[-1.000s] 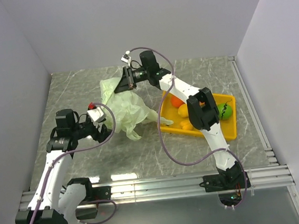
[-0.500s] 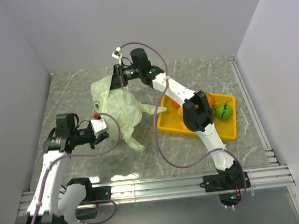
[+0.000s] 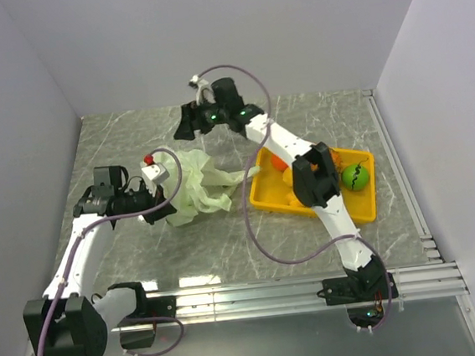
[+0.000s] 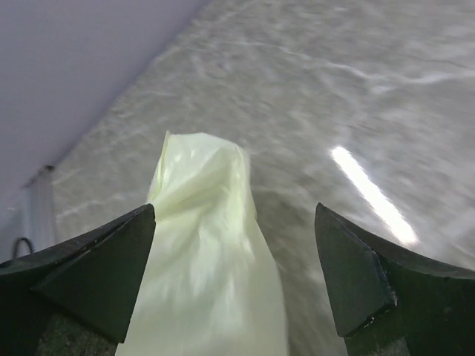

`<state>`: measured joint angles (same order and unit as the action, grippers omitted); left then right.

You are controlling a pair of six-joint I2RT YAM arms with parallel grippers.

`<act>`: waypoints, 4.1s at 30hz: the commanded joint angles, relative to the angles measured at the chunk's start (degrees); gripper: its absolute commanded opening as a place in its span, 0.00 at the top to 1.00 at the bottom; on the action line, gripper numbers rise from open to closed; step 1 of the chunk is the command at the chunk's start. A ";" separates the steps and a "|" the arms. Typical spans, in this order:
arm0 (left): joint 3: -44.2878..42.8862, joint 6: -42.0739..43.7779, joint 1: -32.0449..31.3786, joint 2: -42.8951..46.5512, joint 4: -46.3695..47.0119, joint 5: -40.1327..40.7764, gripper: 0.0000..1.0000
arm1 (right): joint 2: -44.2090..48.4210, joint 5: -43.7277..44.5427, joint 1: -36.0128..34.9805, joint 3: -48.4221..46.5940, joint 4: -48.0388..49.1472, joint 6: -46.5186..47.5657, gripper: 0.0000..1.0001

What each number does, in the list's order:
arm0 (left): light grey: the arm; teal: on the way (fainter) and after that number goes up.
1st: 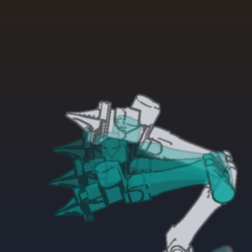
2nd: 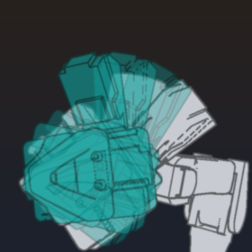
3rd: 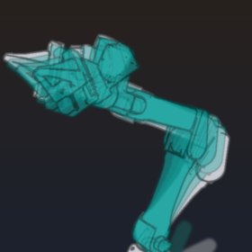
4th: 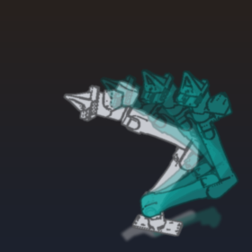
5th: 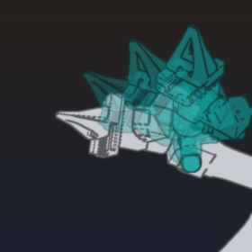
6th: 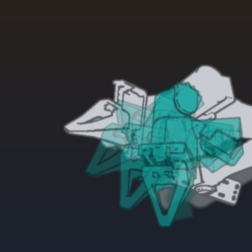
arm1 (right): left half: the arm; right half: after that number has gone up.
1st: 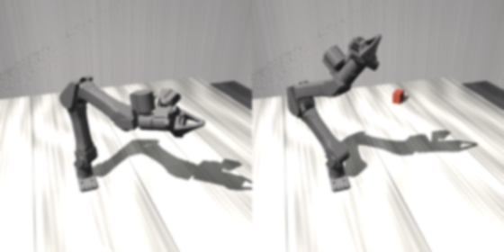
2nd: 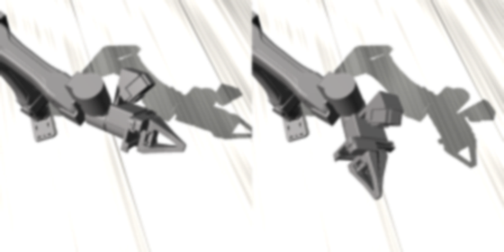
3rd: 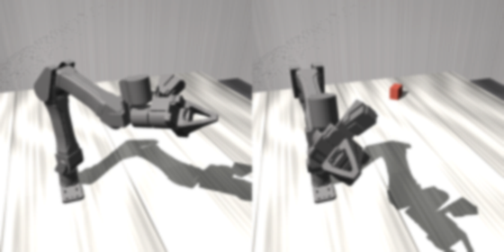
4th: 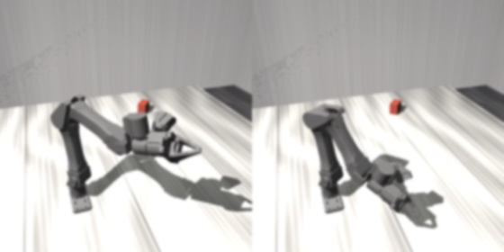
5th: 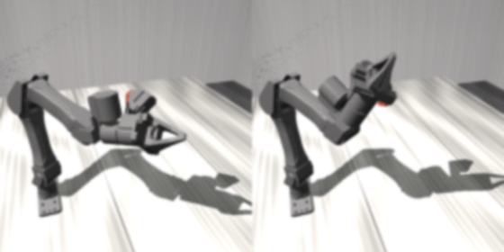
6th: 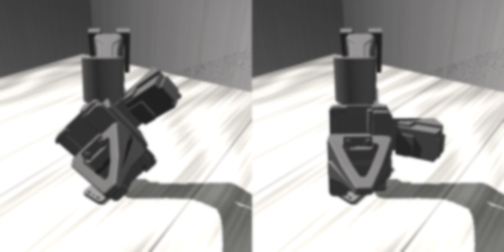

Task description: Place the fake fruits into the plastic bag and tie a complex knot

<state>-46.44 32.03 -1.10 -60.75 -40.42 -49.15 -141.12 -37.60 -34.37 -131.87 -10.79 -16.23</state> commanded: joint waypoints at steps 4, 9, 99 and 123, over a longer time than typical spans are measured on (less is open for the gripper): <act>-3.31 -13.03 0.75 -2.00 6.05 -1.39 1.00 | 21.29 -1.40 9.40 5.65 -15.12 12.53 0.05; -4.27 -17.00 0.84 -3.84 7.64 -1.66 1.00 | 33.26 -13.70 11.08 20.91 -27.33 22.89 0.06; -22.49 -2.54 22.46 -4.12 7.00 -15.54 0.05 | 16.14 14.57 0.62 29.84 -17.77 55.86 0.09; -18.00 -9.18 -10.75 -1.74 19.14 25.32 0.15 | 21.49 1.50 2.20 17.86 -33.52 19.33 1.00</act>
<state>-65.67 26.28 -8.95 -64.05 -28.40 -35.55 -127.63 -27.68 -32.67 -115.26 -46.09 17.15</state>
